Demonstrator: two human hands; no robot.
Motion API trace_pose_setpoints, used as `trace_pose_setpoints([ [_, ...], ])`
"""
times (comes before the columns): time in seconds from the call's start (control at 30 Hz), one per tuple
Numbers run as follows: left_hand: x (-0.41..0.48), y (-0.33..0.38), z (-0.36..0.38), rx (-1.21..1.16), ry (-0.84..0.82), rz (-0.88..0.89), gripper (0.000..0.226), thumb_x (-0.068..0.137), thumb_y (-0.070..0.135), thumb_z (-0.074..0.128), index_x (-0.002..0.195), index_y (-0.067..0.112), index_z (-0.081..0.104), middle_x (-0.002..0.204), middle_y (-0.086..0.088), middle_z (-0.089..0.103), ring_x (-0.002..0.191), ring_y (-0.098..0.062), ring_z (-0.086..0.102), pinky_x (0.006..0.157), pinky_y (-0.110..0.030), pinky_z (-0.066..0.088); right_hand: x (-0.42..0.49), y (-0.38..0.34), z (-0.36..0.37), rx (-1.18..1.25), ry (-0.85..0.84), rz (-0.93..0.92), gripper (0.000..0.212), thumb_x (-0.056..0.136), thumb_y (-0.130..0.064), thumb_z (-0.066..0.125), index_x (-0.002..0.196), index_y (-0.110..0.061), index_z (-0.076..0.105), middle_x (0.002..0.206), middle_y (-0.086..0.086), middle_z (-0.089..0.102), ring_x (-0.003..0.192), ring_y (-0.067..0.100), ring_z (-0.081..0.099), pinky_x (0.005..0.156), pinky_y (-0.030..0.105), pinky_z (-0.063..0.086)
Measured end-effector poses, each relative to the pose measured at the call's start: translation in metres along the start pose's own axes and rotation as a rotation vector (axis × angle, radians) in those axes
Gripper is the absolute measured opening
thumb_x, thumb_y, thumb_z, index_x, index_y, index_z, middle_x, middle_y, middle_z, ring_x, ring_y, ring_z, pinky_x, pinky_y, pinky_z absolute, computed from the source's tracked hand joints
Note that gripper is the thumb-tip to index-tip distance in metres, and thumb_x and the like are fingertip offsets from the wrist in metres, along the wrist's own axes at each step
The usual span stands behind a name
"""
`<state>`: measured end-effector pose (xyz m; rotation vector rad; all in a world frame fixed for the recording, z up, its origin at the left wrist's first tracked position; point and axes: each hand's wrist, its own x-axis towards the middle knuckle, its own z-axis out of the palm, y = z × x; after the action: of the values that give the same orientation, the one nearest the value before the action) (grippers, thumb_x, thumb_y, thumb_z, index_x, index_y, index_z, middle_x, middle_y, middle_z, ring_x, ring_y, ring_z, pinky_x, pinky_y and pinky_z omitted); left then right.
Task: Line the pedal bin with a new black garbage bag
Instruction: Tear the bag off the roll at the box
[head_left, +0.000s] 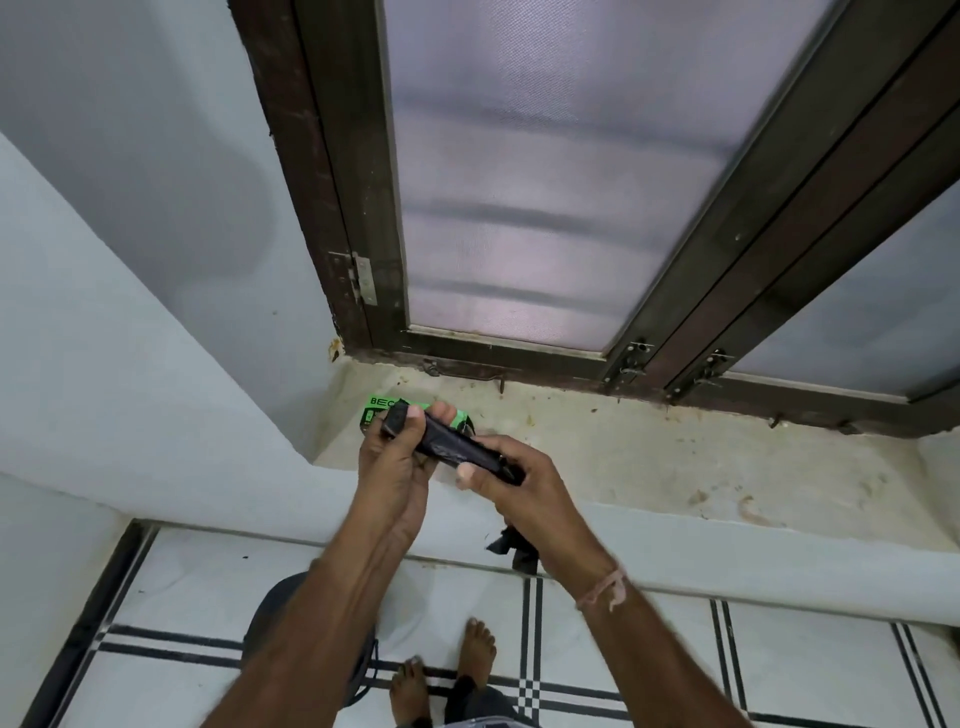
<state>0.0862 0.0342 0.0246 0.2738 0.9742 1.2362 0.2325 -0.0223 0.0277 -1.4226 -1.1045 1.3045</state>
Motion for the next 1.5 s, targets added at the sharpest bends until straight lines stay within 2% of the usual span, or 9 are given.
trace_pose_setpoints([
  [0.13,0.001,-0.006,0.003,0.336,0.056,0.091,0.032,0.100,0.020,0.062,0.126,0.002,0.055,0.120,-0.015,0.069,0.122,-0.036,0.064,0.095,-0.035,0.057,0.004,0.003,-0.015,0.107,0.150,0.039,0.019,0.099,-0.021,0.071,0.116,-0.017,0.077,0.080,0.008,0.067,0.050,0.006,0.036,0.046,0.017,0.036],
  [0.27,0.030,0.000,-0.027,1.420,0.072,0.587,0.063,0.086,0.050,0.074,0.139,0.022,0.055,0.150,-0.007,0.049,0.142,-0.033,0.040,0.105,-0.049,0.040,0.008,0.008,-0.044,0.208,0.251,0.082,0.021,0.103,-0.023,0.064,0.120,-0.017,0.075,0.084,0.010,0.070,0.052,0.012,0.027,0.045,0.019,0.030],
  [0.37,0.052,0.001,-0.048,1.769,-0.068,0.515,0.080,0.073,0.075,0.060,0.142,0.034,0.053,0.163,-0.008,0.030,0.153,-0.038,0.016,0.110,-0.064,0.031,0.010,0.012,-0.053,0.221,0.276,0.105,0.020,0.104,-0.022,0.063,0.119,-0.018,0.075,0.087,0.012,0.070,0.053,0.015,0.025,0.043,0.019,0.032],
  [0.53,0.061,0.008,-0.054,1.675,-0.150,0.475,0.078,0.070,0.076,0.050,0.131,0.028,0.064,0.133,-0.011,0.048,0.127,-0.036,0.042,0.094,-0.049,0.050,0.016,0.015,-0.057,0.221,0.290,0.133,0.019,0.104,-0.021,0.063,0.119,-0.021,0.075,0.093,0.014,0.070,0.050,0.014,0.027,0.039,0.021,0.040],
  [0.83,0.058,0.019,-0.049,1.427,-0.116,0.591,0.069,0.070,0.063,0.068,0.129,0.028,0.067,0.122,-0.001,0.042,0.117,-0.016,0.033,0.087,-0.006,0.026,0.022,0.013,-0.061,-0.005,0.313,0.093,0.018,0.105,-0.029,0.061,0.116,-0.027,0.075,0.100,0.015,0.072,0.047,-0.003,0.051,0.044,0.031,0.053],
  [1.03,0.060,0.024,-0.051,1.383,-0.062,0.606,0.073,0.065,0.068,0.066,0.127,0.029,0.069,0.122,0.002,0.040,0.118,-0.017,0.034,0.092,-0.016,0.032,0.018,0.007,-0.066,-0.175,0.227,-0.006,0.017,0.104,-0.021,0.062,0.111,-0.029,0.075,0.097,0.005,0.072,0.070,0.024,0.058,0.053,0.051,0.059],
  [1.17,0.058,0.023,-0.048,1.401,-0.082,0.634,0.065,0.068,0.052,0.076,0.126,0.025,0.070,0.122,0.002,0.040,0.121,-0.022,0.036,0.091,-0.008,0.027,0.021,0.004,-0.070,-0.253,0.216,-0.067,0.017,0.102,-0.018,0.065,0.111,-0.028,0.076,0.091,0.005,0.072,0.059,0.022,0.052,0.058,0.057,0.056],
  [1.33,0.053,0.027,-0.048,1.417,-0.129,0.693,0.062,0.070,0.047,0.076,0.126,0.022,0.071,0.124,-0.003,0.044,0.119,-0.018,0.032,0.093,-0.026,0.032,0.022,-0.001,-0.069,-0.246,0.256,-0.076,0.022,0.102,-0.014,0.064,0.112,-0.028,0.077,0.092,-0.002,0.074,0.057,0.012,0.050,0.055,0.054,0.058],
  [1.5,0.045,0.023,-0.050,1.397,-0.177,0.674,0.062,0.071,0.046,0.075,0.128,0.021,0.070,0.127,-0.005,0.045,0.121,-0.014,0.030,0.093,-0.007,0.026,0.018,-0.003,-0.061,-0.121,0.264,-0.002,0.022,0.104,-0.018,0.062,0.114,-0.032,0.076,0.100,0.013,0.072,0.062,0.018,0.056,0.049,0.053,0.061],
])
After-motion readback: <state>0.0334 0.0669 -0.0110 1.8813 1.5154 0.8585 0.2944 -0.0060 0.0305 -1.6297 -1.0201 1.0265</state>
